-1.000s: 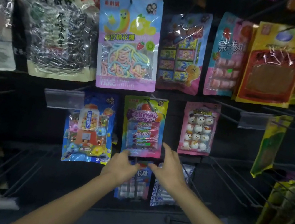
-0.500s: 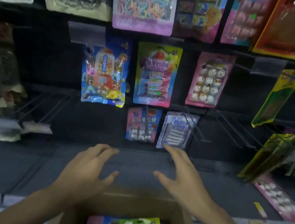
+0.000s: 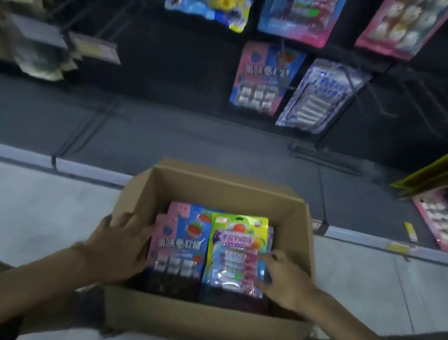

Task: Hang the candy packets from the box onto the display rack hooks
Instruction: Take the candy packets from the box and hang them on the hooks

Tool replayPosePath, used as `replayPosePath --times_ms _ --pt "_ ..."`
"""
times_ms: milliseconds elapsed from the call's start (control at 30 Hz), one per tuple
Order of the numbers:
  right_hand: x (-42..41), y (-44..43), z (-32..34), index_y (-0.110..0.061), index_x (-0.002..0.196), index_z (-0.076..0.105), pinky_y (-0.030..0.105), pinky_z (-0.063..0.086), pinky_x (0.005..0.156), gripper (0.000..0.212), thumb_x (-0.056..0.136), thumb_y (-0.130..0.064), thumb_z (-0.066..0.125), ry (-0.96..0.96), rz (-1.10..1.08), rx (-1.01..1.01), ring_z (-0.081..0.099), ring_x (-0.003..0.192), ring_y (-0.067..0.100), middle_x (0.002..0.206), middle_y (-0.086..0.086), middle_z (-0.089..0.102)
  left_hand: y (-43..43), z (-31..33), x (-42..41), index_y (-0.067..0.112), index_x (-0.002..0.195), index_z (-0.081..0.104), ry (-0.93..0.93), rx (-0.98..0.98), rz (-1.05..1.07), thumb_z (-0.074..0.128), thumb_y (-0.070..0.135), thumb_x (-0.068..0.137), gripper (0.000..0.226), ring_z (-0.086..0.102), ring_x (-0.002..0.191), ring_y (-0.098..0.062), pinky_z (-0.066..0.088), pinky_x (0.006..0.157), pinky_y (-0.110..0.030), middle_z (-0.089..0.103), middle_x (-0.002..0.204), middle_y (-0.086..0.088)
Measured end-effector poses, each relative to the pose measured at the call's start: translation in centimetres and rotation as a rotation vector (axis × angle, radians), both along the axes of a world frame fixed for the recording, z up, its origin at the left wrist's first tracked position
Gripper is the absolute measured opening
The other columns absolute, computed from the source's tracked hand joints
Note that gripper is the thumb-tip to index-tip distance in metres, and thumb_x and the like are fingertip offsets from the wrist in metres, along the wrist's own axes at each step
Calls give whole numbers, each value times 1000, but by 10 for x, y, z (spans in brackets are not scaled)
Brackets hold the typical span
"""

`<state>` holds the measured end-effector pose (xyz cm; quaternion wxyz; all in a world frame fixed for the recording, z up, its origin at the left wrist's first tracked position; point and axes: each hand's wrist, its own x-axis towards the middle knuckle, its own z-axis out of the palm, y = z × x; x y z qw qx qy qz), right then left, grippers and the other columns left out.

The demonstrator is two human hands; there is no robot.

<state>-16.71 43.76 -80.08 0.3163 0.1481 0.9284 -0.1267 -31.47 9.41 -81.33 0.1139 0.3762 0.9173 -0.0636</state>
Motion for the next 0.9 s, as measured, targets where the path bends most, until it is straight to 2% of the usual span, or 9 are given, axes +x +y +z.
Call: replayPosePath --times_ms 133,233,333,400,467,567,767,833,900 --pt "-1 -1 -41 -38 159 33 37 55 103 70 99 -55 64 -64 -97 -42 63 124 25 148 2 50 -16 -31 -8 18 129 65 58 -70 -9 70 48 75 61 61 105 -43 54 82 -57 64 119 -17" --pt "-7 7 -94 -37 144 47 40 58 98 68 88 -67 69 -48 -278 -86 69 114 23 138 0 63 -19 -44 -4 18 125 69 26 -87 4 82 42 70 62 57 113 -46 56 80 -54 61 121 -17" --pt "-19 -8 -103 -23 137 50 29 58 81 62 88 -46 82 -9 -528 -140 72 92 15 123 -1 70 -19 -52 3 20 125 70 -44 -156 27 84 45 71 62 49 130 -55 57 84 -55 60 129 -17" --pt "-27 -15 -110 -13 136 50 24 52 69 58 92 -32 82 -24 -680 -155 68 81 12 113 -1 66 -18 -53 5 20 129 68 -69 -166 27 80 47 76 61 40 138 -58 56 89 -57 56 136 -18" --pt "-33 -24 -116 -6 139 48 28 52 83 61 93 -32 80 -21 -780 -132 70 105 26 122 5 64 -13 -52 6 22 142 56 -73 -145 28 65 49 89 60 25 146 -56 49 102 -55 43 149 -16" --pt "-40 -35 -124 -6 152 35 41 51 103 89 87 -40 84 71 -913 -87 59 132 40 150 19 53 -8 -51 5 24 152 41 -71 -153 55 49 51 99 60 10 152 -55 40 113 -52 27 159 -14" --pt "-44 -40 -130 -3 158 36 37 51 107 98 84 -39 89 105 -980 -177 56 138 38 157 18 50 -3 -50 7 20 148 46 -48 -205 58 48 51 100 58 12 151 -55 39 115 -53 33 155 -14" --pt "-44 -37 -132 -3 154 46 41 50 113 95 78 -34 94 112 -1043 -259 58 136 35 154 15 55 -3 -48 8 18 146 48 -52 -175 62 47 48 101 54 14 151 -54 39 115 -54 35 153 -15" --pt "-46 -31 -134 -3 141 59 42 53 110 82 71 -21 98 137 -1122 -343 67 125 34 140 13 66 -4 -47 9 19 145 48 -58 -148 66 46 46 103 51 15 151 -53 40 115 -54 35 153 -15"
